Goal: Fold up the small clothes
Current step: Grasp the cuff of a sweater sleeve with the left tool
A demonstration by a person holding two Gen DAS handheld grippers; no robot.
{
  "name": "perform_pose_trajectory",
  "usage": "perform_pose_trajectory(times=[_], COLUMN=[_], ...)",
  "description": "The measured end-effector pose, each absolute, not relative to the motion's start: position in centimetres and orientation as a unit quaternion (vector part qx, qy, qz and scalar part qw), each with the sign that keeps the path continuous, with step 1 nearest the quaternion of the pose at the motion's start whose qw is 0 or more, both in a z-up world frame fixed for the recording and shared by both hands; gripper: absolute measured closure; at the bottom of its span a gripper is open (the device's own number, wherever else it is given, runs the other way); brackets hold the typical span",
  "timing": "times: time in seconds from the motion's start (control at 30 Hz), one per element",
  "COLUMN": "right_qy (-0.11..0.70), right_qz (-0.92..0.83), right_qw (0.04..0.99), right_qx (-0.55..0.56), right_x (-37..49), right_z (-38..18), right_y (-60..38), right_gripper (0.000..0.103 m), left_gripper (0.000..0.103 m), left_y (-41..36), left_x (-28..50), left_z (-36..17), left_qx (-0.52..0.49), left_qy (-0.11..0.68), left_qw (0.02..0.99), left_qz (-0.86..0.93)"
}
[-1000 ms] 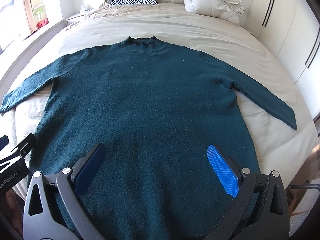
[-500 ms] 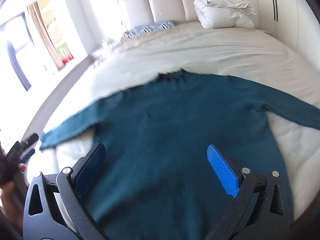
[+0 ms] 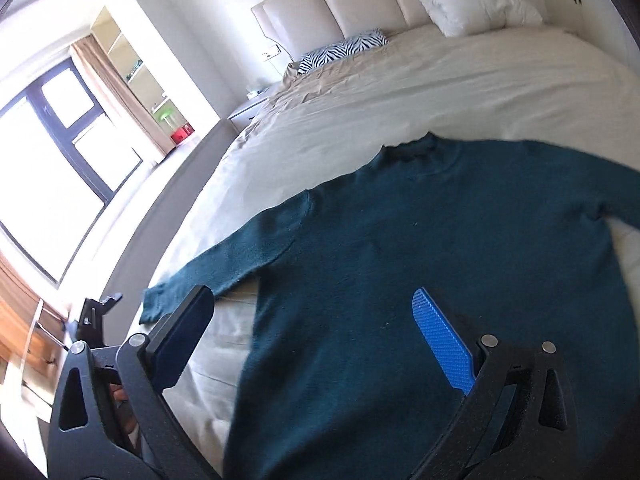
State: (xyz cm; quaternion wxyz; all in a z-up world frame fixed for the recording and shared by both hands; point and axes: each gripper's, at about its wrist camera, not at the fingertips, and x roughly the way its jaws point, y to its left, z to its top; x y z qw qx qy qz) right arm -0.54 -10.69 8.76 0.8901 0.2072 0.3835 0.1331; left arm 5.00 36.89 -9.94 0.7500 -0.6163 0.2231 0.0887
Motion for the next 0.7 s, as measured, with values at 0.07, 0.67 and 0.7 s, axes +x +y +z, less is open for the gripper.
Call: perform_pose_trajectory(times=[0.07, 0.67, 0.7], right_qy=[0.391, 0.391, 0.392], right_qz=[0.134, 0.123, 0.118], right_qw=[0.886, 0.869, 0.867], right_qx=[0.209, 0.276, 0.284], right_x=[0.0, 2.6, 2.9], right_z=[8.3, 5.8, 5.4], right_y=[-10.4, -15.1, -15.9], right_gripper=[0.009, 0.034, 0.036], left_gripper=[0.0, 0.095, 0.095], left_y=[37.7, 32.2, 30.4], left_x=[5.5, 17.6, 18.5], left_z=[-10.0, -2.0, -0.9], left_qx=[-0.626, -0.404, -0.377], left_qy=[0.212, 0.264, 0.267], left_qw=[0.744, 0.871, 0.884], left_qz=[0.1, 0.089, 0.072])
